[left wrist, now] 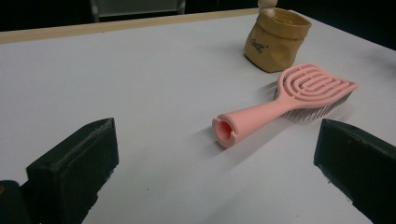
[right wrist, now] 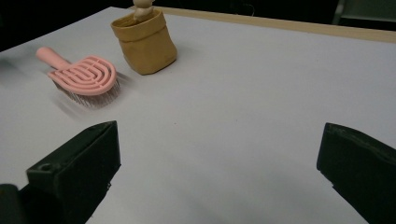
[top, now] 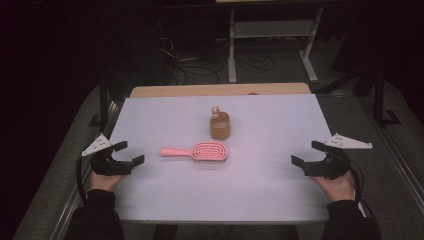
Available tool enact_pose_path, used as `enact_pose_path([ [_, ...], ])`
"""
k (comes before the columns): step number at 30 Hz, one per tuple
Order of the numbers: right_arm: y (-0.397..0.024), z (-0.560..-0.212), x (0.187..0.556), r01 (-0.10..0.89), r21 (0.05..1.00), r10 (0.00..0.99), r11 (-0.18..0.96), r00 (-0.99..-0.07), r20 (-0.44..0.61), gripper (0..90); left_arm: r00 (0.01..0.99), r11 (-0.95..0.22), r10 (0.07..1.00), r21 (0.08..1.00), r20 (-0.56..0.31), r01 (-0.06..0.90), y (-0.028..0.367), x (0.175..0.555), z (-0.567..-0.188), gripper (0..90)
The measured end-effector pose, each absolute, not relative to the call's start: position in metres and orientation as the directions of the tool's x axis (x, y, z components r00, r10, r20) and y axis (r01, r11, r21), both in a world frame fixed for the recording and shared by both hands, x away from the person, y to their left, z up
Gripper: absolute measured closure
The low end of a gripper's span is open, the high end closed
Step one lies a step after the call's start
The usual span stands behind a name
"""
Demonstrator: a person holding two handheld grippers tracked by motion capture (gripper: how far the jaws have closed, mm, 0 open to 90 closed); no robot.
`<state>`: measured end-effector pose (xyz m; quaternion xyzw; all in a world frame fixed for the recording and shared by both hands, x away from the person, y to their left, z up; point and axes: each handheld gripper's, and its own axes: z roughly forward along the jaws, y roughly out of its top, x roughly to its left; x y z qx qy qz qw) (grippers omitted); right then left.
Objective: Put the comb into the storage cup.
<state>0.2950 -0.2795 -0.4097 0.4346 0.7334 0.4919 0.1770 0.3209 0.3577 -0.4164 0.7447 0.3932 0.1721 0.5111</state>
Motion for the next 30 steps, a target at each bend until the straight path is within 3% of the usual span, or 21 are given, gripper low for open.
enact_pose_path([
  [30,-0.2721,-0.4159,0.2887,0.492,0.850,0.795,0.190,-0.585,0.160,0.0,0.643,-0.186,0.750,0.883,-0.156,0.431,0.3593,0.3193,-0.4125,0.0],
])
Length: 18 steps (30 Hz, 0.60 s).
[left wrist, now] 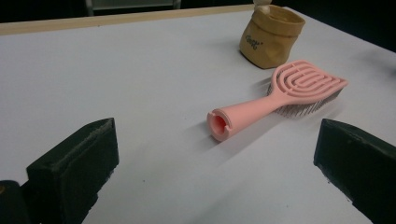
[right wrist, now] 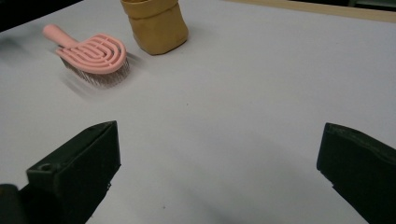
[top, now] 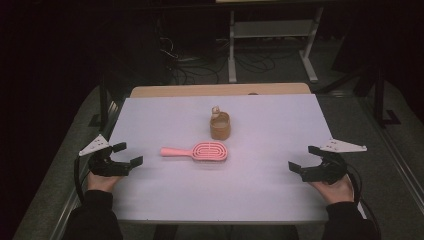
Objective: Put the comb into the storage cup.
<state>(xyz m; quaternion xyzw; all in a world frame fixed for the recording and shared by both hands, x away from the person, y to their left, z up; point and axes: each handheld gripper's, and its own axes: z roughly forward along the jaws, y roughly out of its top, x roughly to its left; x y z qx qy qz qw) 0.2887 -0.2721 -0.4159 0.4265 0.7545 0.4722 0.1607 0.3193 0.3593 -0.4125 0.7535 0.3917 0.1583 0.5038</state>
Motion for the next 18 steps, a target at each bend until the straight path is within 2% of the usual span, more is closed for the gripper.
enact_pose_path([
  [7,-0.271,-0.417,0.288,0.495,0.847,0.795,0.194,-0.585,0.160,0.0,0.650,-0.220,0.747,0.871,-0.139,0.439,0.355,0.326,-0.415,0.0],
  [18,-0.270,-0.419,0.287,0.500,0.841,0.797,0.204,-0.584,0.154,0.0,0.686,-0.277,0.721,0.869,-0.094,0.410,0.349,0.335,-0.398,0.0],
])
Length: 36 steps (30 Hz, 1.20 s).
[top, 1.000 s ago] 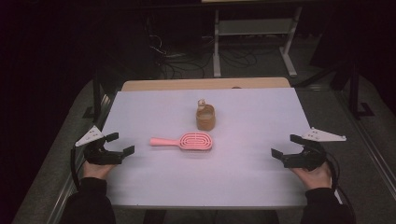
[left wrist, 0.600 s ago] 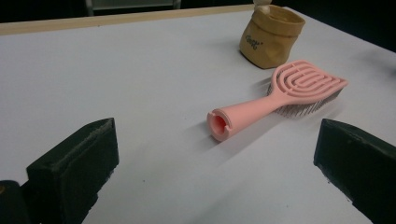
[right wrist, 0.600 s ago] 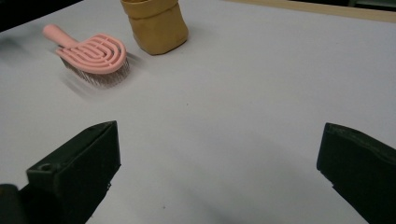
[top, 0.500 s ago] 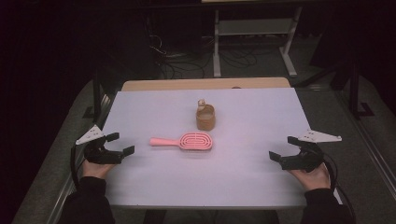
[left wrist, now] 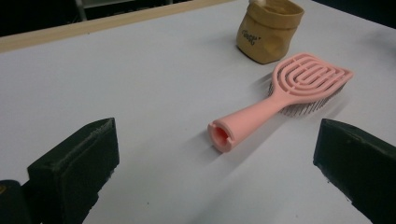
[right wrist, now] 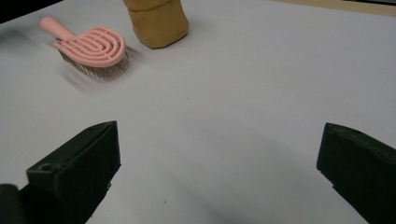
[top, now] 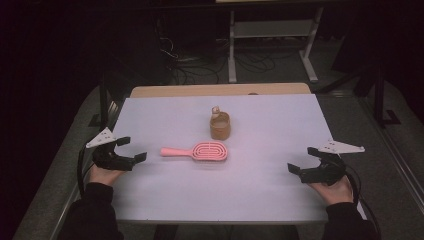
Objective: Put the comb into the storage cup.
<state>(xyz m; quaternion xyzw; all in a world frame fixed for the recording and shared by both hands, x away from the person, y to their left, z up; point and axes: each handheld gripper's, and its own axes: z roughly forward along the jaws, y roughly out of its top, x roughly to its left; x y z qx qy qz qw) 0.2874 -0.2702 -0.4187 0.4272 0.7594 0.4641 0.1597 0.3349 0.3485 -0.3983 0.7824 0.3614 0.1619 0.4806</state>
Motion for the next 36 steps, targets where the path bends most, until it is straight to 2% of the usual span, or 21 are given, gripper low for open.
enact_pose_path([
  [17,-0.270,-0.419,0.287,0.500,0.841,0.793,0.210,-0.589,0.152,0.0,0.769,-0.423,0.639,0.832,-0.008,0.359,0.323,0.359,-0.371,0.0],
  [36,-0.269,-0.419,0.287,0.499,0.839,0.791,0.216,-0.594,0.149,0.0,0.841,-0.498,0.541,0.810,0.011,0.310,0.297,0.379,-0.357,0.0],
])
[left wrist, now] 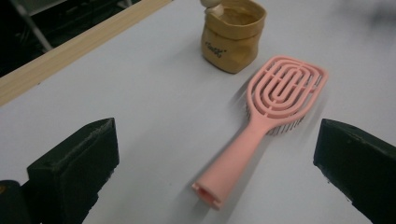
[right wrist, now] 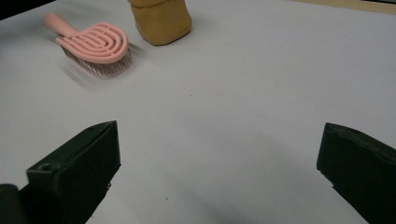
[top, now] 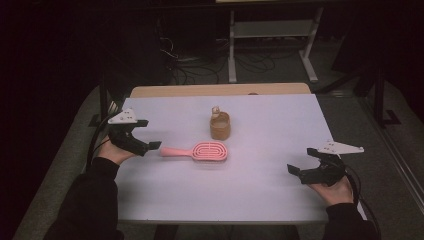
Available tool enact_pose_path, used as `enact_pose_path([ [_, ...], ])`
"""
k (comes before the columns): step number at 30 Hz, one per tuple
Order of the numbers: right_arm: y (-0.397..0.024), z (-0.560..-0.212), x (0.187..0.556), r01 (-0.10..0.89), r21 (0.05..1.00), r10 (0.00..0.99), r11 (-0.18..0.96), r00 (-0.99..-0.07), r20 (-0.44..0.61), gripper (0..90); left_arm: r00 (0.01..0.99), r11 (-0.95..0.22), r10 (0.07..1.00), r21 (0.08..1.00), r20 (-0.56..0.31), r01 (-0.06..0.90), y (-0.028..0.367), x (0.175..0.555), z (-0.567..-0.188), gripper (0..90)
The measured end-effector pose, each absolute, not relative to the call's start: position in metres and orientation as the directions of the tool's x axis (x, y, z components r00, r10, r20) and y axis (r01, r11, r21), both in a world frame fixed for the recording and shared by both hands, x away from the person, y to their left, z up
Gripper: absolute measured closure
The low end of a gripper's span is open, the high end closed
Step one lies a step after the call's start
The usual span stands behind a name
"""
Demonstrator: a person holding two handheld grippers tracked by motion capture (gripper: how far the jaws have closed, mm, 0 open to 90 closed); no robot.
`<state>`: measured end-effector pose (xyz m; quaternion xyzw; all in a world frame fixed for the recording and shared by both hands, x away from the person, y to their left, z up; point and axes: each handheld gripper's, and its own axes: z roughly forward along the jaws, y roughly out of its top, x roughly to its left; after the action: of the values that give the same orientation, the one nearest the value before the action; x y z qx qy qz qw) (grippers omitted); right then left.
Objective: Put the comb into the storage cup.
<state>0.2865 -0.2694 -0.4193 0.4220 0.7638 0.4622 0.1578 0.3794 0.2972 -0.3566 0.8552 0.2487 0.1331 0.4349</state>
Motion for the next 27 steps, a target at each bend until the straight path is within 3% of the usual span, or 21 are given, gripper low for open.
enact_pose_path([
  [27,-0.264,-0.421,0.287,0.495,0.831,0.777,0.253,-0.615,0.130,0.0,0.931,-0.646,0.365,0.726,0.024,0.235,0.238,0.406,-0.356,0.0],
])
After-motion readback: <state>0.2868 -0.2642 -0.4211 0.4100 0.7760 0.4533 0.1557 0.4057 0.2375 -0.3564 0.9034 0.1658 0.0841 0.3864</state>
